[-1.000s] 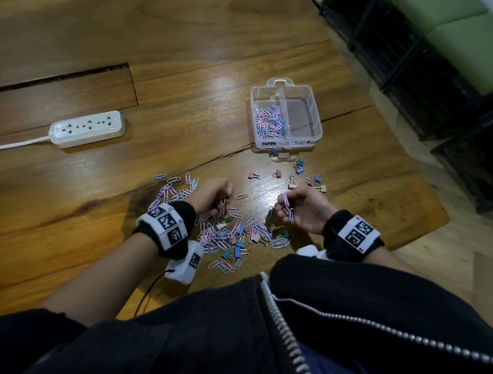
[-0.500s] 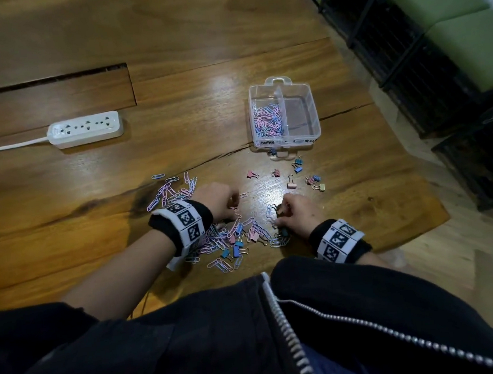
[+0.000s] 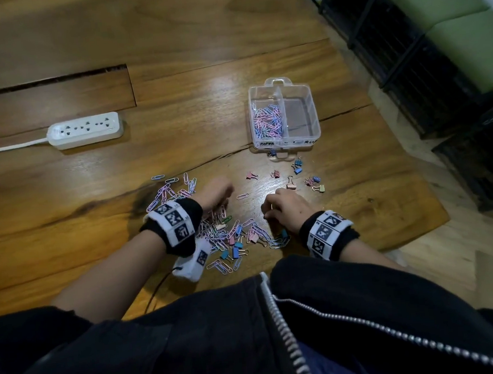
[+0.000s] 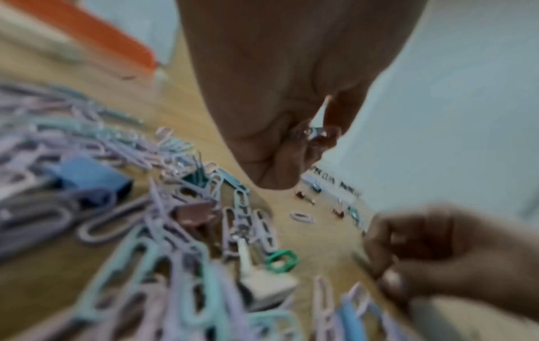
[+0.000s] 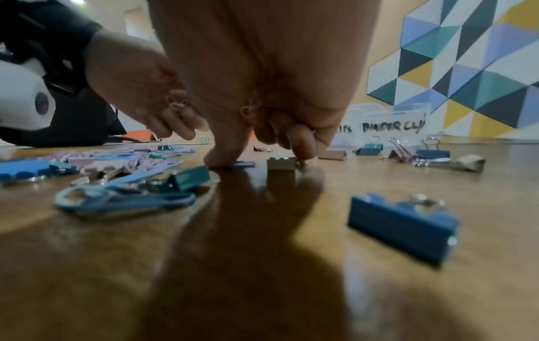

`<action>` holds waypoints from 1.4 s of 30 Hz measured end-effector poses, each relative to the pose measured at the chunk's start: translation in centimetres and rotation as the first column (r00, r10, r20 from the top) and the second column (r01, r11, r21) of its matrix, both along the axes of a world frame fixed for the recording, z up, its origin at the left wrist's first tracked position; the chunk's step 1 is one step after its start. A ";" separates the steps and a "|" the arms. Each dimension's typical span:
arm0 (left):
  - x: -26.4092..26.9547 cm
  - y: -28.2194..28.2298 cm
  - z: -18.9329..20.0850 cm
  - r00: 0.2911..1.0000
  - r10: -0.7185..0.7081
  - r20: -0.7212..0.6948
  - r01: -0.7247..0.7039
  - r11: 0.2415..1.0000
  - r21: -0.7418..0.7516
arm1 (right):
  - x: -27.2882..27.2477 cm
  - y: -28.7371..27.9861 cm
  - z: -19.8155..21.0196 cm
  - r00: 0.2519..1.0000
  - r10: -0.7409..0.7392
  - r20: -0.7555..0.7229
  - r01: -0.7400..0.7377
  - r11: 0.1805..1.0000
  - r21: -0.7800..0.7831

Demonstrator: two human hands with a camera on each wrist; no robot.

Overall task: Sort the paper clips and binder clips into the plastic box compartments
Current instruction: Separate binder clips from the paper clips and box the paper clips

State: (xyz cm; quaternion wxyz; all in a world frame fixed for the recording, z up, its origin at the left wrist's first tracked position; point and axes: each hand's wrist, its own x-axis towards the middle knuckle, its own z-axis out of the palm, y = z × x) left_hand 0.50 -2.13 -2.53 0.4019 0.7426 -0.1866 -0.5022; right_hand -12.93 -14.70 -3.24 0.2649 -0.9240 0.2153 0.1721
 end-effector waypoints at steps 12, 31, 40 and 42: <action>-0.6 -2.2 -0.3 0.808 -0.336 0.484 0.220 0.934 0.282 | -1.9 -2.2 0.9 0.702 -0.672 -0.237 0.484 0.207 0.850; -1.7 -2.5 0.8 0.975 0.069 -0.210 -0.069 0.998 0.006 | -3.9 -1.5 -0.9 0.913 -0.404 0.055 0.364 0.870 0.333; -4.2 -2.2 0.2 0.480 -0.741 0.469 0.594 0.668 0.448 | -5.7 0.0 -1.1 0.999 0.047 0.022 -0.049 0.992 0.120; -4.5 -2.2 0.5 0.377 -0.768 0.518 0.603 0.628 0.492 | -5.4 0.0 -0.9 0.993 0.097 0.065 -0.100 0.994 0.038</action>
